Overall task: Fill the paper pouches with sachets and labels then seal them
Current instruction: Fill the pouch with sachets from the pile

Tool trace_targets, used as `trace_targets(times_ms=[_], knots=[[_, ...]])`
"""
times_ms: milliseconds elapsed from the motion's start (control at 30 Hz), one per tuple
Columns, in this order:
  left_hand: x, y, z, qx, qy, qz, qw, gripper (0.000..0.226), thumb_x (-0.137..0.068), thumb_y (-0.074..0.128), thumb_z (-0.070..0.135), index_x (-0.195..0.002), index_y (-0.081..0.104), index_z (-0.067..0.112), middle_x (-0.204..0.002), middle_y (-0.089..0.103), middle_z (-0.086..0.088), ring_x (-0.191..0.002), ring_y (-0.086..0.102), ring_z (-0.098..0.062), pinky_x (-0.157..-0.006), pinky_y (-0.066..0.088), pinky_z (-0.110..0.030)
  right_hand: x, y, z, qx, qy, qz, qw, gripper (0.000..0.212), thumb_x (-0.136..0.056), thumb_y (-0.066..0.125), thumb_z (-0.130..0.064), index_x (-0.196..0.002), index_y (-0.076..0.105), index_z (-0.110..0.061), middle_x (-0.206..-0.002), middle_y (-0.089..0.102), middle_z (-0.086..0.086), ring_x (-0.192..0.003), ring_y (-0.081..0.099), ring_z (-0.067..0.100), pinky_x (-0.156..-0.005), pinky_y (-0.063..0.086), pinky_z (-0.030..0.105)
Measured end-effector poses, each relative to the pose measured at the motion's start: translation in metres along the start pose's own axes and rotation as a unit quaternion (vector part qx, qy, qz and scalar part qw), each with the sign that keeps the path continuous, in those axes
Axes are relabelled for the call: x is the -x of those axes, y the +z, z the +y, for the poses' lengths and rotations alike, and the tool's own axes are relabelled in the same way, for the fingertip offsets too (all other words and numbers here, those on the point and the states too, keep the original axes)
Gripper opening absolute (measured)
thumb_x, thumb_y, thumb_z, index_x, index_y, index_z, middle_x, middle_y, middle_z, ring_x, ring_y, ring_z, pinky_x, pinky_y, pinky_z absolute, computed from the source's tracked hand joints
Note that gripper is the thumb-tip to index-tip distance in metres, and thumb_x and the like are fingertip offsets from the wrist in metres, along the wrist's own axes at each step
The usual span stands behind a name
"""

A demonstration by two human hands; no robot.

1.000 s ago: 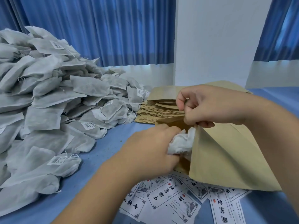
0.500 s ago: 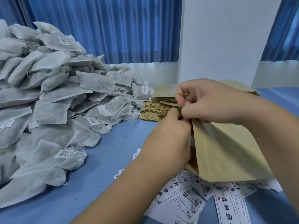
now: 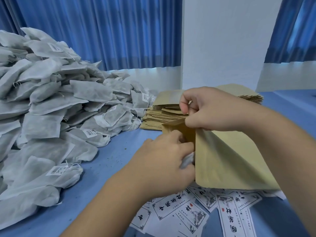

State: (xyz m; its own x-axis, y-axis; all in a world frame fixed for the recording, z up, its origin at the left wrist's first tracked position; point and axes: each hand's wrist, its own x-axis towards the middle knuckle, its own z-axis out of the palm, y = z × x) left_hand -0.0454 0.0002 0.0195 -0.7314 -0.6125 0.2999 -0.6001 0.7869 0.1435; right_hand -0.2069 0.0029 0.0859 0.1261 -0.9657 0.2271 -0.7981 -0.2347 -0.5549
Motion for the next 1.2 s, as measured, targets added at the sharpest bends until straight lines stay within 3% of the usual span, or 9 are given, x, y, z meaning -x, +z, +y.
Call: trace_targets(times_ms=[100, 200, 500, 600, 733, 800, 900, 1033, 1200], knots=[[0.004, -0.008, -0.001, 0.030, -0.034, -0.012, 0.999, 0.022, -0.093, 0.043, 0.042, -0.115, 0.042, 0.040, -0.121, 0.039, 0.013, -0.107, 0.046, -0.015, -0.087, 0.046, -0.039, 0.002, -0.002, -0.004, -0.013, -0.012, 0.008, 1.000, 0.017, -0.074, 0.056, -0.001, -0.077, 0.053, -0.017, -0.048, 0.047, -0.008, -0.042, 0.040, 0.007, -0.042, 0.033, 0.019], [0.007, -0.013, -0.004, 0.045, -0.092, -0.009, 0.995, 0.044, -0.092, 0.047, 0.047, -0.130, 0.024, 0.044, -0.130, 0.036, 0.014, -0.115, 0.047, -0.015, -0.092, 0.046, -0.039, 0.004, -0.004, -0.008, -0.024, -0.020, 0.009, 0.999, 0.017, -0.074, 0.055, 0.000, -0.077, 0.053, -0.017, -0.047, 0.047, -0.008, -0.041, 0.039, 0.008, -0.043, 0.032, 0.019], [-0.008, -0.012, -0.002, 0.007, 0.032, 0.128, 0.991, 0.019, -0.077, 0.066, 0.020, -0.093, 0.059, 0.013, -0.105, 0.042, 0.002, -0.096, 0.047, -0.019, -0.076, 0.044, -0.032, 0.005, -0.001, -0.014, -0.017, -0.039, 0.018, 0.999, 0.016, -0.074, 0.058, -0.005, -0.074, 0.053, -0.020, -0.047, 0.047, -0.010, -0.044, 0.037, 0.007, -0.045, 0.032, 0.020], [-0.011, -0.011, -0.004, 0.094, 0.046, 0.165, 0.981, 0.028, -0.071, 0.074, 0.024, -0.094, 0.066, 0.009, -0.097, 0.058, 0.002, -0.090, 0.053, -0.013, -0.076, 0.040, -0.025, 0.005, -0.005, -0.012, -0.030, -0.040, 0.045, 0.998, 0.015, -0.073, 0.058, -0.004, -0.072, 0.053, -0.019, -0.046, 0.045, -0.010, -0.043, 0.036, 0.005, -0.044, 0.031, 0.018], [-0.009, -0.012, -0.012, 0.294, 0.048, 0.114, 0.948, 0.049, -0.067, 0.084, 0.017, -0.113, 0.067, 0.011, -0.116, 0.062, 0.003, -0.112, 0.055, -0.006, -0.098, 0.043, -0.030, 0.005, -0.007, -0.009, -0.030, -0.029, 0.048, 0.998, 0.014, -0.072, 0.057, -0.005, -0.074, 0.054, -0.019, -0.045, 0.046, -0.010, -0.043, 0.037, 0.004, -0.047, 0.033, 0.021], [-0.008, -0.013, -0.018, 0.309, 0.041, 0.131, 0.941, 0.056, -0.065, 0.082, 0.028, -0.117, 0.065, 0.015, -0.123, 0.056, 0.005, -0.119, 0.051, -0.006, -0.104, 0.040, -0.030, 0.004, -0.007, -0.007, -0.024, -0.023, 0.047, 0.998, 0.014, -0.073, 0.057, -0.005, -0.074, 0.055, -0.019, -0.045, 0.046, -0.010, -0.044, 0.038, 0.005, -0.049, 0.034, 0.022], [-0.006, -0.017, -0.030, 0.160, -0.007, 0.152, 0.975, 0.065, -0.064, 0.070, 0.064, -0.122, 0.060, 0.036, -0.114, 0.048, 0.024, -0.109, 0.048, 0.005, -0.093, 0.039, -0.016, 0.004, -0.009, -0.005, -0.022, -0.018, 0.052, 0.998, 0.014, -0.073, 0.057, -0.005, -0.075, 0.055, -0.019, -0.046, 0.047, -0.011, -0.043, 0.039, 0.004, -0.045, 0.033, 0.019], [-0.005, -0.021, -0.036, 0.124, -0.007, 0.143, 0.982, 0.032, -0.074, 0.066, 0.059, -0.091, 0.069, 0.032, -0.081, 0.054, 0.017, -0.076, 0.050, 0.004, -0.065, 0.034, -0.010, 0.004, -0.007, -0.007, -0.041, -0.030, 0.050, 0.997, 0.015, -0.073, 0.057, -0.003, -0.075, 0.055, -0.018, -0.045, 0.047, -0.009, -0.042, 0.040, 0.006, -0.045, 0.033, 0.018], [-0.011, -0.012, -0.012, 0.096, 0.004, 0.143, 0.985, 0.027, -0.079, 0.062, 0.031, -0.056, 0.053, 0.021, -0.073, 0.050, 0.004, -0.071, 0.048, -0.017, -0.064, 0.044, -0.038, 0.002, 0.006, -0.014, -0.052, -0.058, 0.029, 0.997, 0.018, -0.071, 0.057, -0.001, -0.074, 0.054, -0.019, -0.047, 0.045, -0.008, -0.044, 0.038, 0.009, -0.044, 0.031, 0.016]])
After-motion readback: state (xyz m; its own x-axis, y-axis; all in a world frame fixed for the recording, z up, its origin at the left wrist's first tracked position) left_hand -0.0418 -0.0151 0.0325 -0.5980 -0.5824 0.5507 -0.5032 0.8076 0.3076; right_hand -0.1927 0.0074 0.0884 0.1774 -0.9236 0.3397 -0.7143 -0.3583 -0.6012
